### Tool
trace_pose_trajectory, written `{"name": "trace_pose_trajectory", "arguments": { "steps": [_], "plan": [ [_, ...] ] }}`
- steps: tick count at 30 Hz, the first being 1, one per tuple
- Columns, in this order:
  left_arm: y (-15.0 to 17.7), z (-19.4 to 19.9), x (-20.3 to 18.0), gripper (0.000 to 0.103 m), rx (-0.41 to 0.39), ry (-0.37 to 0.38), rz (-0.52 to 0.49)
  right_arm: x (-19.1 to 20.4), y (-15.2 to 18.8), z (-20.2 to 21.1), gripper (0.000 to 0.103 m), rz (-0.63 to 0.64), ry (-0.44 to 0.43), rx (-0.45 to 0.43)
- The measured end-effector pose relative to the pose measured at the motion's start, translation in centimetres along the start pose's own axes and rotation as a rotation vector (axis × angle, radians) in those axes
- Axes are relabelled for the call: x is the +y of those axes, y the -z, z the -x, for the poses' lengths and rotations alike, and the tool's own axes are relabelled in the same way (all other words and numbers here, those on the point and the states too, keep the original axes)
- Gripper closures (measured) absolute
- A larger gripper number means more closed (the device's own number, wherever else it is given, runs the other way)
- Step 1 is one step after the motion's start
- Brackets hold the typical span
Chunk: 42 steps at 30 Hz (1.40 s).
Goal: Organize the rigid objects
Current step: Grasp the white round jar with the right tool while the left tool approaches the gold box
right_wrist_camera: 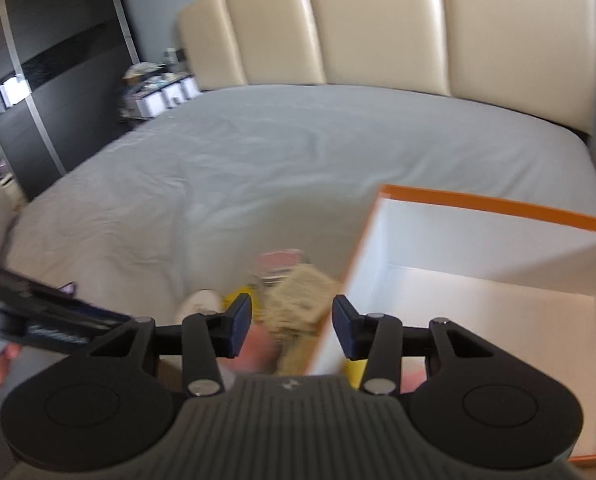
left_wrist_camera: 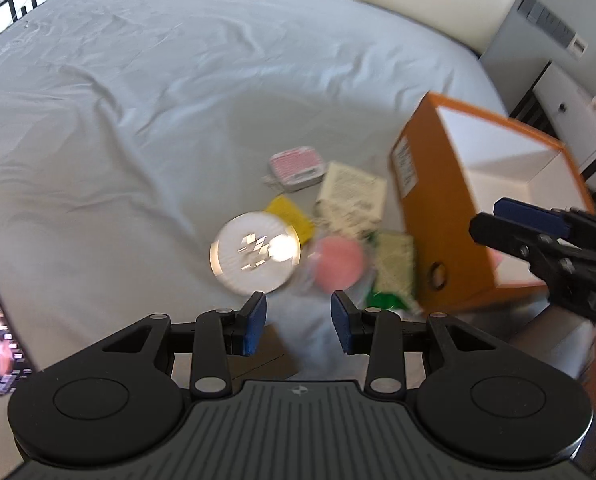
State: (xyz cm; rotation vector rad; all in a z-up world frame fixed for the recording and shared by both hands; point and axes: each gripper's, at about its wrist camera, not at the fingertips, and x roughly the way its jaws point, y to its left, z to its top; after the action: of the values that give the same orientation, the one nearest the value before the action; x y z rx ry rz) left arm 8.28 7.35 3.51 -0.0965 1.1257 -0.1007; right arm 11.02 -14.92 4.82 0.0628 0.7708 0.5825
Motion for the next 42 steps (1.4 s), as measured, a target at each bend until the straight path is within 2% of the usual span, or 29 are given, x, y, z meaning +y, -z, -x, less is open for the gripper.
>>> {"name": "trace_pose_trajectory", "arguments": {
  "steps": [4, 9, 11, 13, 15, 19, 23, 26, 30, 34, 37, 38, 39, 42],
  "plan": [
    [1.0, 0.2, 0.9, 0.059, 0.034, -0.032, -0.061, 3.7, 1.2, -1.3, 0.059, 0.036, -0.076, 0.042],
    [1.7, -0.4, 1.7, 0.059, 0.073, -0.083, -0.141, 6.0, 3.4, -5.7, 0.059, -0.031, -0.127, 0.216],
    [1.9, -0.7, 1.9, 0.059, 0.091, -0.063, -0.151, 6.6, 4.3, -7.6, 0.059, -0.06, -0.141, 0.292],
    [2.0, -1.0, 1.8, 0.058, 0.104, -0.028, -0.186, 7.1, 5.0, -9.0, 0.055, -0.083, -0.162, 0.348],
    [2.1, -1.3, 1.4, 0.057, 0.12, -0.024, -0.222, 7.4, 5.6, -10.3, 0.051, -0.088, -0.172, 0.404],
    [1.7, -1.2, 2.1, 0.055, 0.117, -0.016, -0.195, 7.2, 6.0, -12.1, 0.049, -0.164, -0.17, 0.481],
    [1.4, -1.0, 2.7, 0.05, 0.103, -0.013, -0.178, 6.9, 6.4, -14.2, 0.049, -0.239, -0.139, 0.572],
    [1.4, -1.5, 3.1, 0.054, 0.113, -0.01, -0.152, 7.0, 7.1, -15.6, 0.042, -0.324, -0.136, 0.643],
    [1.0, -2.0, 4.1, 0.054, 0.132, 0.043, -0.09, 7.8, 7.3, -16.8, 0.036, -0.344, -0.107, 0.679],
    [1.0, -2.1, 4.0, 0.053, 0.126, 0.053, -0.091, 7.8, 7.8, -17.7, 0.032, -0.381, -0.104, 0.688],
    [1.1, -2.2, 4.0, 0.053, 0.13, 0.058, -0.093, 7.8, 7.9, -17.6, 0.04, -0.395, -0.106, 0.68],
    [1.1, -2.2, 4.0, 0.053, 0.131, 0.058, -0.092, 7.6, 8.0, -17.5, 0.051, -0.411, -0.122, 0.68],
    [1.1, -2.2, 4.0, 0.053, 0.134, 0.055, -0.094, 7.4, 8.2, -17.4, 0.054, -0.437, -0.15, 0.686],
    [1.2, -2.3, 3.4, 0.053, 0.154, 0.04, -0.137, 6.6, 8.5, -16.9, 0.054, -0.464, -0.159, 0.678]
  ]
}}
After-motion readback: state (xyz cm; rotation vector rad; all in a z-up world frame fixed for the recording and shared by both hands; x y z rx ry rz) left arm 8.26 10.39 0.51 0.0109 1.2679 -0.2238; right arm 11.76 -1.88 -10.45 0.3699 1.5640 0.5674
